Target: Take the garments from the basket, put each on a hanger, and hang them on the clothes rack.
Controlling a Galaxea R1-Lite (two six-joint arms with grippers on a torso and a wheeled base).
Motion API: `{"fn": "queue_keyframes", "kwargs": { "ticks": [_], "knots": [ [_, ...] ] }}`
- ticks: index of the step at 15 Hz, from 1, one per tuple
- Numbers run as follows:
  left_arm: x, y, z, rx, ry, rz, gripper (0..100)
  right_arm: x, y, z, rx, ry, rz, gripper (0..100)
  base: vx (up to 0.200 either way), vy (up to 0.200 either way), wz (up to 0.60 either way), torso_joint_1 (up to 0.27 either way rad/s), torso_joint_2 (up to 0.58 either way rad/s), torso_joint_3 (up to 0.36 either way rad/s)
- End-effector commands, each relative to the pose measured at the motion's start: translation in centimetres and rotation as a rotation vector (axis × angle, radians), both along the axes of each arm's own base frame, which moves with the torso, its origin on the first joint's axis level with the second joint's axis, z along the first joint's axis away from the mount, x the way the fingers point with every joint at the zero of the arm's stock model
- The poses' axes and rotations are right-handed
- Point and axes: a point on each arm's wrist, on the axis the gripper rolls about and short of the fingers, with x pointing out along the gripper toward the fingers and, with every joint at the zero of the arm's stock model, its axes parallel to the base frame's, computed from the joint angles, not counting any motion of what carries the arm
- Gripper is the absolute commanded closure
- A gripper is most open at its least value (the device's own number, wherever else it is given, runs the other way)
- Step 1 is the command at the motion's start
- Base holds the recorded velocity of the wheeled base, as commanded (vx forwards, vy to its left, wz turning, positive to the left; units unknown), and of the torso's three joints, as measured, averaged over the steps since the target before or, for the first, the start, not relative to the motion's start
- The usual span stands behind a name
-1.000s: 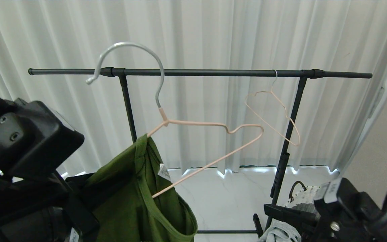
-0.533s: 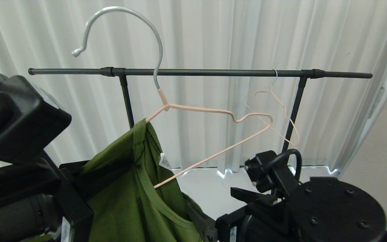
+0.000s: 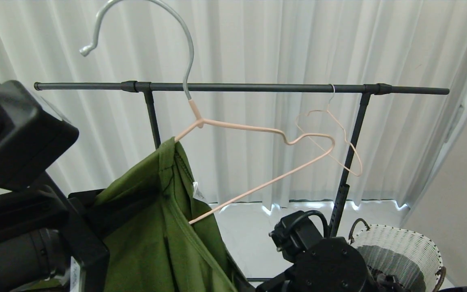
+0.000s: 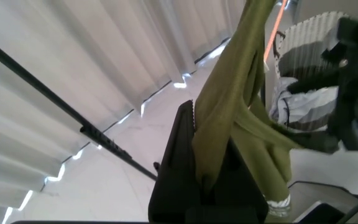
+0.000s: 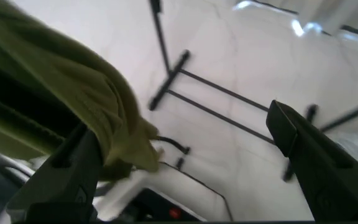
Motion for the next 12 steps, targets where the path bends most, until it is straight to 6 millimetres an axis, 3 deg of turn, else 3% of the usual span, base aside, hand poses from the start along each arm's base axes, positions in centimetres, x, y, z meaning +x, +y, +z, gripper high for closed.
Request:
{"fn": "queue_keyframes", "kwargs": {
  "ticks": [1,6,12],
  "knots": [
    [0.0,0.1,-0.4,0.013,0.006,0.008,100,-0.1,-1.4,-0.5,-0.035,0.005,-0.017,0,0.000,0.000,0.00,0.000,0.00,0.000],
    [-0.2,1.1,-3.1,0.099,0.034,0.062,100,1.2,-8.8,-0.7,-0.157,-0.007,-0.211,0,0.000,0.000,0.00,0.000,0.00,0.000],
    [-0.9,1.7,-6.4,0.195,0.092,0.040,100,2.8,-11.9,1.5,-0.108,-0.074,-0.388,0,0.000,0.000,0.00,0.000,0.00,0.000]
  ]
}}
